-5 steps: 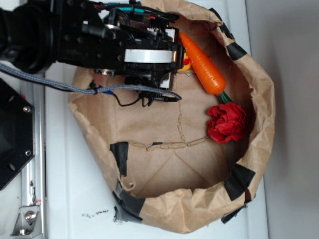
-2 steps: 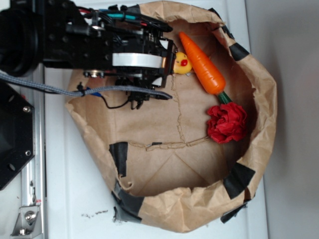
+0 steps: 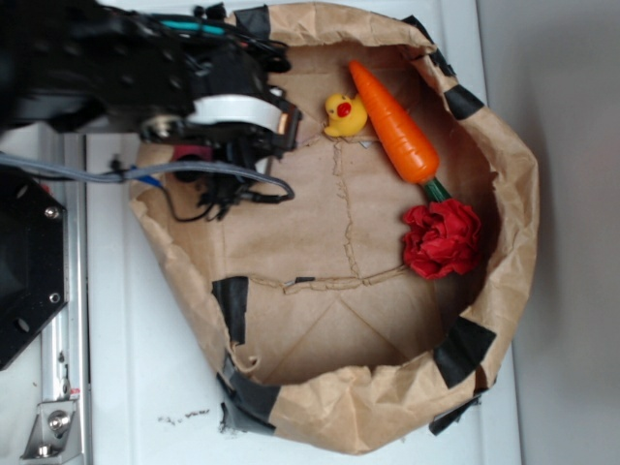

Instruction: Grab the silver keys.

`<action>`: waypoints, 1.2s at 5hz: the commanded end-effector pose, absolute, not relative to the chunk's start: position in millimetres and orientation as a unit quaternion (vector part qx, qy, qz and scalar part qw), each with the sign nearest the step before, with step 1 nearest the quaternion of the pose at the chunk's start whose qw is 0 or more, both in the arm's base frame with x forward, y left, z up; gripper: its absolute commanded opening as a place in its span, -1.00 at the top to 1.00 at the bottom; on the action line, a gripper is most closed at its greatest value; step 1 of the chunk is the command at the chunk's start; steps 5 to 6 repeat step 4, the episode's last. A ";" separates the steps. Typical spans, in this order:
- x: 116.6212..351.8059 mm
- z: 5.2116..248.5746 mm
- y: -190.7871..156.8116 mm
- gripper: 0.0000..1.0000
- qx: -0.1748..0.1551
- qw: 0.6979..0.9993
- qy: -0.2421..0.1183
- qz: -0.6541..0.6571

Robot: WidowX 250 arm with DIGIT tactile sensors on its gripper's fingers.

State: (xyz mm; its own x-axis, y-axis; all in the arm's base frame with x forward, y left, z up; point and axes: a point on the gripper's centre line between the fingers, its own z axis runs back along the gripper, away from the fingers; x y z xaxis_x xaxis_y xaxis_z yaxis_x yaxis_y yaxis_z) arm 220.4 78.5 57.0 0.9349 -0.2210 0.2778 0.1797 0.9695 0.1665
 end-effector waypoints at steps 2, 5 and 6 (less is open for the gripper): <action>248.4 144.3 16.7 1.00 0.024 0.987 -0.129 -0.097; 260.5 127.2 20.9 1.00 0.017 0.990 -0.107 -0.087; 260.5 127.2 20.9 1.00 0.017 0.990 -0.107 -0.087</action>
